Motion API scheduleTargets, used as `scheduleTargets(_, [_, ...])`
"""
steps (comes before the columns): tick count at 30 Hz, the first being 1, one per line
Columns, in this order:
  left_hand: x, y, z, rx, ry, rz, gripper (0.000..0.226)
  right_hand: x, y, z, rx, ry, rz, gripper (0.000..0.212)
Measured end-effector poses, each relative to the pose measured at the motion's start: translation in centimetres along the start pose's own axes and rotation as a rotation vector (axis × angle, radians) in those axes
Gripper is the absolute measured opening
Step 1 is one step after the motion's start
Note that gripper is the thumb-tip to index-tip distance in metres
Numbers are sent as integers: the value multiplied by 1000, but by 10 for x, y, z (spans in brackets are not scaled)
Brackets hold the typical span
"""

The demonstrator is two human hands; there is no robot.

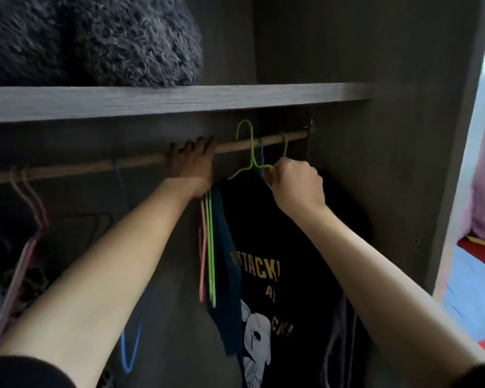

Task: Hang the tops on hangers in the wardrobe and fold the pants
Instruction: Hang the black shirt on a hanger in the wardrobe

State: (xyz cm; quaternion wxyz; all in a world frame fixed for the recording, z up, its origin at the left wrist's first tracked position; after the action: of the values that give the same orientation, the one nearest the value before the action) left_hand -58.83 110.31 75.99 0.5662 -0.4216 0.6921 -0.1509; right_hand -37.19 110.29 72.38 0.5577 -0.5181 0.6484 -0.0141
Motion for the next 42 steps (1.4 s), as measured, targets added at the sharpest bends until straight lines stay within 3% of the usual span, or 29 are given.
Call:
scheduleTargets(6, [4,10,-26,-54,-38,118,56,-31,27,-10,23,-15,5,13])
scheduleTargets(10, [16,11,-46,-69,-93,131,52,-25,47,-12,96,-35,6,29])
scheduleTargets(15, [28,7,-64,-127,-125,77,54,-12,58,-7,91,30,-215,28])
scheduleTargets(21, [62,-2,-96,-188,-179,20,64,3,59,-13,102,80,-215,35])
scheduleTargets(25, [87,-11,-126,-231,-228,17,55,11,66,-15,129,83,-214,39])
scheduleTargets(28, [102,-16,-137,-252,-222,4,52,21,71,-12,162,70,-218,56])
scheduleTargets(30, [111,-18,-141,-266,-247,-36,62,32,72,-11,169,60,-225,66])
scheduleTargets(36, [127,-31,-130,-133,-336,-73,93,59,57,-9,136,30,-248,67])
scheduleTargets(42, [152,-26,-61,36,-121,122,76,110,25,12,204,-3,-184,56])
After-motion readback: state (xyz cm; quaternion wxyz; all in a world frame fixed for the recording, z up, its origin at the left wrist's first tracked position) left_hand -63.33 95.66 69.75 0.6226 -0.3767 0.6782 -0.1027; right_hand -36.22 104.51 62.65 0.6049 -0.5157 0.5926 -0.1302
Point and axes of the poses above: each hand's wrist, its own x-axis away from the middle knuckle, its own y-axis out of the palm, z = x × y, the point moved 2 cm from there along -x, towards the middle knuckle, and after that the axes turned 5 degrees about -x, right-handed, at the moved point
